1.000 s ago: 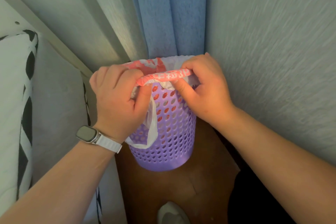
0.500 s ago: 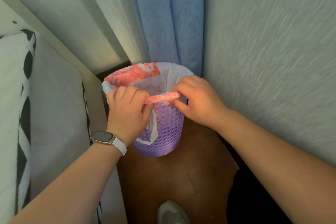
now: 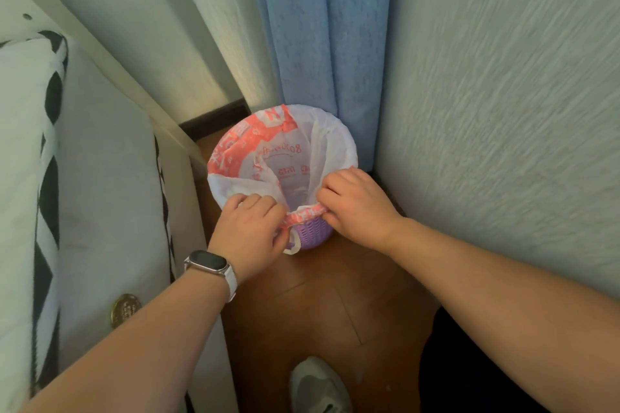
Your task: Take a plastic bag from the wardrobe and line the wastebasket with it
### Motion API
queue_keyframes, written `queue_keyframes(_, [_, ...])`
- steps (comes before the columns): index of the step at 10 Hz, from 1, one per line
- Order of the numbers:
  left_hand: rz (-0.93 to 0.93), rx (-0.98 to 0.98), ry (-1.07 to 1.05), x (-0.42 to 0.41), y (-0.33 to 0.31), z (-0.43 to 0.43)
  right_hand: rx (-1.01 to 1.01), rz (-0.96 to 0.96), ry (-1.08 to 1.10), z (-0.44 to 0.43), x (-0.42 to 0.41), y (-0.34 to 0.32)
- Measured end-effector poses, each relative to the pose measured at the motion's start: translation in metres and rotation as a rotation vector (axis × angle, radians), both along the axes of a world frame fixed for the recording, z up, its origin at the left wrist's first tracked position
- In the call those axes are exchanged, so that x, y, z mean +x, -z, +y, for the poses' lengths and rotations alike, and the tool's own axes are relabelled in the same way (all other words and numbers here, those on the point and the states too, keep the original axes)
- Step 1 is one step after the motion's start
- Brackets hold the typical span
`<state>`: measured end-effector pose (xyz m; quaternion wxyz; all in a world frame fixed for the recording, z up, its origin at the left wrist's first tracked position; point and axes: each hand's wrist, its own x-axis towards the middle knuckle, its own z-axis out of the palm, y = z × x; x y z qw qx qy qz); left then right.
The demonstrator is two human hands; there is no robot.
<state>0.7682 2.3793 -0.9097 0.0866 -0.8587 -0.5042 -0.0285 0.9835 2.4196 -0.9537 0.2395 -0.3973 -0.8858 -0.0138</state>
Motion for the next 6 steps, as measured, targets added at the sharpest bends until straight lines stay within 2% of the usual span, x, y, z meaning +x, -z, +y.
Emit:
queue_keyframes(1, [0.021, -0.117, 0.007, -0.003, 0.01, -0.003, -0.115, -0.093, -0.041, -0.004, -0.005, 0.004])
queue_keyframes(3, [-0.147, -0.342, -0.13, 0.004, 0.013, -0.008, -0.304, -0.229, -0.079, -0.008, -0.005, 0.005])
queue_keyframes(4, [-0.121, -0.441, -0.145, 0.007, 0.016, -0.012, -0.38, -0.285, -0.124, -0.011, -0.008, 0.006])
queue_keyframes(5, [-0.14, -0.525, -0.168, 0.008, 0.016, -0.019, -0.481, -0.325, -0.183, -0.015, -0.009, 0.003])
queue_keyframes(6, [-0.191, -0.507, -0.163, 0.007, 0.013, -0.018, -0.574, -0.324, -0.186, -0.012, -0.009, -0.003])
